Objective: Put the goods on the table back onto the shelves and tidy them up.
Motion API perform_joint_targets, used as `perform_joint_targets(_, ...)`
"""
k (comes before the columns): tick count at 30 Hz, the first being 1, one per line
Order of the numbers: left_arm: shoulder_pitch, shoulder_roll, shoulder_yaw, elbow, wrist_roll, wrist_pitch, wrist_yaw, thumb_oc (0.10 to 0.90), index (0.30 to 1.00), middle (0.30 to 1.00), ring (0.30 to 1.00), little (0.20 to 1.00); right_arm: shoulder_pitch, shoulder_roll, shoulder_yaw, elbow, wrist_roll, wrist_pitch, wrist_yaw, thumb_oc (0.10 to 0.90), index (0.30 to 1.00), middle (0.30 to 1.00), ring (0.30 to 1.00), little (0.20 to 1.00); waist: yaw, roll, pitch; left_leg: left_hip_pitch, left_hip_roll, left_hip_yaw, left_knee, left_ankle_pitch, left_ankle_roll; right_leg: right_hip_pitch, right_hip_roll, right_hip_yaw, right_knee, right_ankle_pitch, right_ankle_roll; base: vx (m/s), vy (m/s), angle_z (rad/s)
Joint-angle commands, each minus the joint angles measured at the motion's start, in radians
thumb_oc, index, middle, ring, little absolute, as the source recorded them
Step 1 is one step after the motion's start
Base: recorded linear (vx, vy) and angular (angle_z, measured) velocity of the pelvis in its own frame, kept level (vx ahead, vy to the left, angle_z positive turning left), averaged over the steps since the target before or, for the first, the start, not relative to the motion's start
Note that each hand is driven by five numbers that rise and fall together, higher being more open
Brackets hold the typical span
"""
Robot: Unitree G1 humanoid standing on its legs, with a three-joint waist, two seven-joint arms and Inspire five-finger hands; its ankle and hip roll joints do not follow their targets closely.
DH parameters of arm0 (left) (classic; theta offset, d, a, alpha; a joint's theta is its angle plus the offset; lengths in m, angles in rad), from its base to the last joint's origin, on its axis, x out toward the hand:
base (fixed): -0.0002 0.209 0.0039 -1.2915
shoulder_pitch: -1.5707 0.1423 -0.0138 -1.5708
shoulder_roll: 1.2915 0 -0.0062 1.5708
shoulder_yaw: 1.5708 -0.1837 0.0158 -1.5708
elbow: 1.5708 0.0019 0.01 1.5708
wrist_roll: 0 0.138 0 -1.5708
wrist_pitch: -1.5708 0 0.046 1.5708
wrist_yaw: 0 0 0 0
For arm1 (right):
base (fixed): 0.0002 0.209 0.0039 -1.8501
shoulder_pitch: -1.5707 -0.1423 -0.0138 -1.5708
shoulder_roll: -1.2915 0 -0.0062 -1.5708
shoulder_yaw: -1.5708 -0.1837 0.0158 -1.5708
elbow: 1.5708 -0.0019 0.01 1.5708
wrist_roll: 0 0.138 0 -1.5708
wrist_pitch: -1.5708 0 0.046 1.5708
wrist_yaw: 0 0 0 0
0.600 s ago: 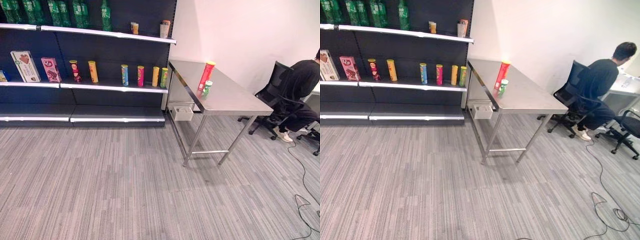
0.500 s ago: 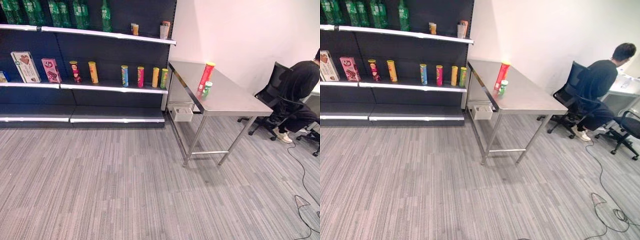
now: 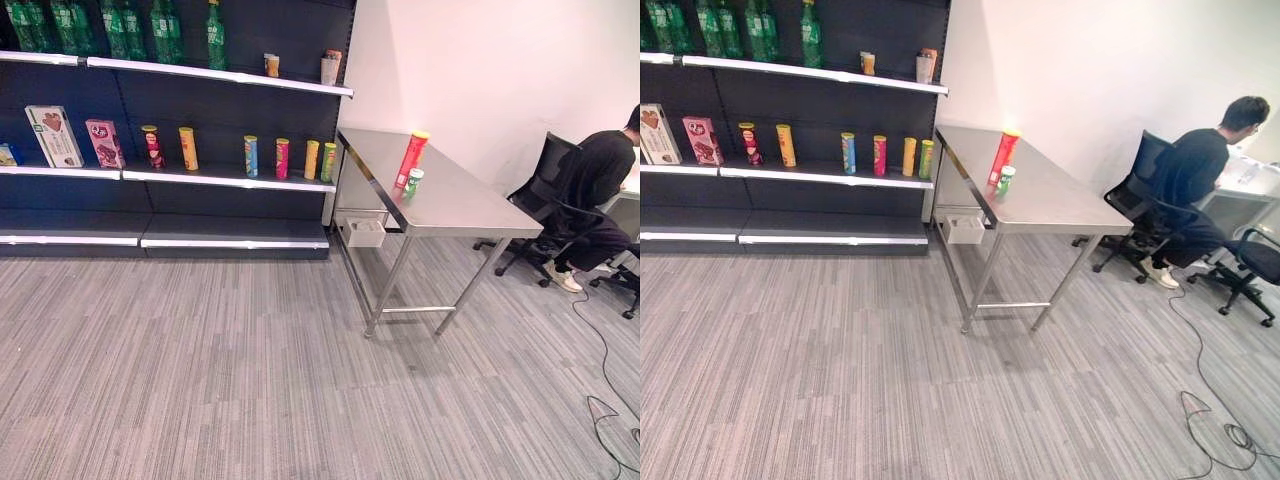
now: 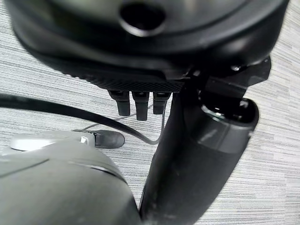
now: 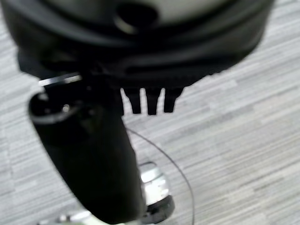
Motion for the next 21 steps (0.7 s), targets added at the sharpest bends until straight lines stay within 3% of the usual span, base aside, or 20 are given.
perform_joint_targets(1,-0.061,-0.017,0.017,0.028,0.01,0.003,0.0,0.8,0.9,0.9,0.9,0.9,-0.097,-0.02,0.001,0.058,-0.038,0.014,-0.028,0.8,0.9,0.9,0.9,0.9,0.001,0.058,0.068,0.03,-0.018,-0.005,0.011,-0.129,-0.019,0.029,-0.019,0.037,0.029,-0.09,0.103,-0.02,-0.032,0.0)
perform_joint_targets(17,-0.071,-0.003,-0.033,0.002,0.083,0.001,-0.029,0.8,0.9,0.9,0.9,0.9,-0.091,-0.04,0.004,0.056,-0.049,0.005,-0.015,0.8,0.9,0.9,0.9,0.9,-0.009,0.061,0.081,0.047,-0.004,0.004,0.013,-0.127,-0.022,0.03,0.0,0.043,0.057,-0.11,0.091,0.0,-0.007,0.0)
perform_joint_targets(19,-0.079,0.003,-0.028,-0.004,0.059,-0.002,-0.03,0.8,0.9,0.9,0.9,0.9,-0.093,-0.044,0.003,0.052,-0.048,0.003,-0.016,0.8,0.9,0.9,0.9,0.9,-0.002,0.048,0.114,-0.042,-0.002,0.01,0.173,-0.148,-0.028,0.024,-0.003,0.057,0.082,-0.121,0.074,-0.12,-0.061,-0.03)
perform_joint_targets(21,-0.099,0.014,-0.016,-0.021,0.008,-0.008,-0.021,0.8,0.9,0.9,0.9,0.9,-0.101,-0.052,0.011,0.039,-0.055,0.004,-0.022,0.8,0.9,0.9,0.9,0.9,0.015,0.028,0.172,-0.208,-0.005,-0.011,0.424,-0.1,-0.049,0.002,0.0,0.064,0.108,-0.12,0.048,-0.19,-0.125,0.11)
